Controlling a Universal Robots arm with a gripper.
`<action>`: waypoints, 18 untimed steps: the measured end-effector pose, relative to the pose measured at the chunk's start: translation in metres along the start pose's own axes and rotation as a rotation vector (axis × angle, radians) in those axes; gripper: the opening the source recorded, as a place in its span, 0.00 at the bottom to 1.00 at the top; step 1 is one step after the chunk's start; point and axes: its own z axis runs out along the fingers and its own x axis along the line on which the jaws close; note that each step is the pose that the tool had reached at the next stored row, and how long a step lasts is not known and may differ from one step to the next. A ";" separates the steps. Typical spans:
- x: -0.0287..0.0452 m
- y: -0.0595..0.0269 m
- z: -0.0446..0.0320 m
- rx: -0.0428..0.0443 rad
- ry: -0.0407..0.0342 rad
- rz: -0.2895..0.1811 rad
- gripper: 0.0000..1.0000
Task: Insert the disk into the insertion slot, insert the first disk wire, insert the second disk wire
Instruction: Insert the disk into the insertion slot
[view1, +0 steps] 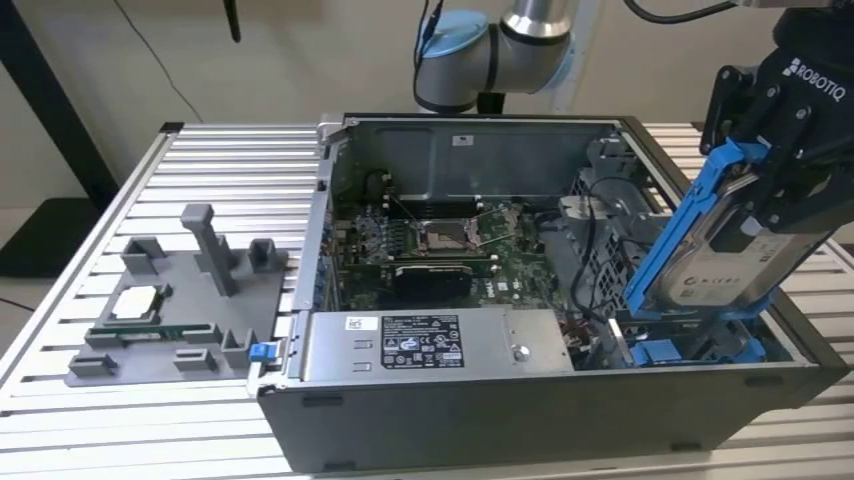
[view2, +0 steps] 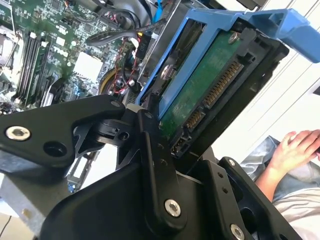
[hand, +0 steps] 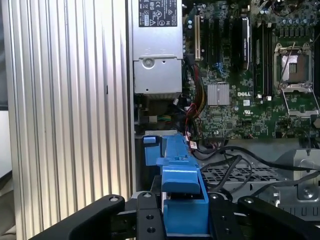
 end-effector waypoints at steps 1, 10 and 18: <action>0.0000 0.0000 0.0005 0.0000 0.0001 0.000 0.00; 0.0000 -0.0001 0.0027 0.0000 0.0002 0.000 0.00; 0.0000 -0.0003 0.0068 0.0000 0.0002 0.000 0.00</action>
